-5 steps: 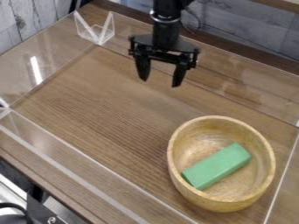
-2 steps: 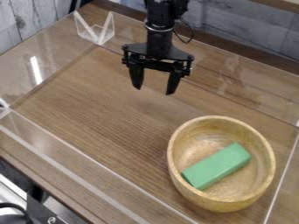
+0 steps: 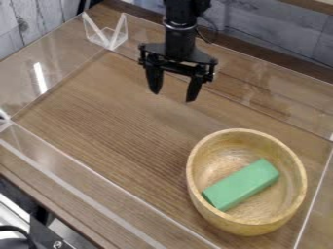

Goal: Put green object into wooden bowl

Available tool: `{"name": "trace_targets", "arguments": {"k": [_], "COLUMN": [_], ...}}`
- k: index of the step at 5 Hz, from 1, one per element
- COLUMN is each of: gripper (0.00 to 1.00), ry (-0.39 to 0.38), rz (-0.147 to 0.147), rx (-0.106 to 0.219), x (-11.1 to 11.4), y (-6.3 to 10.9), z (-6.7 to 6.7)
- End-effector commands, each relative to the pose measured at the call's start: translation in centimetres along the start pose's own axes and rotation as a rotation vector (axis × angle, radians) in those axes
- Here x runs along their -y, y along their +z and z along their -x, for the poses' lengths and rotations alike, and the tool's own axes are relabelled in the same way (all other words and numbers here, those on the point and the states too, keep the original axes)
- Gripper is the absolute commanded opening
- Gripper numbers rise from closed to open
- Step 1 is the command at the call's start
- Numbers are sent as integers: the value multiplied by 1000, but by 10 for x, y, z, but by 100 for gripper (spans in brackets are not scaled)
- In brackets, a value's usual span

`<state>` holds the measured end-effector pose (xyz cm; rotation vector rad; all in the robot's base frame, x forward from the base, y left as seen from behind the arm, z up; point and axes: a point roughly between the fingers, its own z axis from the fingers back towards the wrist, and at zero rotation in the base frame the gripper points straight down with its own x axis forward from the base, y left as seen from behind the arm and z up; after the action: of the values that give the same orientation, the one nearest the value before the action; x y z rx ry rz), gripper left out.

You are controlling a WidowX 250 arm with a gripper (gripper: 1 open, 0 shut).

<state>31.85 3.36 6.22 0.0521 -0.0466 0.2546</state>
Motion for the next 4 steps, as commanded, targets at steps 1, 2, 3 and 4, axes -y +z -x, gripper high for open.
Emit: {"name": "trace_targets", "arguments": {"k": [1, 2, 3, 4], "gripper": [100, 100, 100, 100], "ry": [-2, 4, 63, 114], "rz": [1, -4, -4, -7], "rx": [36, 22, 15, 10], "x": [-3, -9, -11, -12], "y": [12, 10, -6, -20], "z": [-4, 3, 1, -1]}}
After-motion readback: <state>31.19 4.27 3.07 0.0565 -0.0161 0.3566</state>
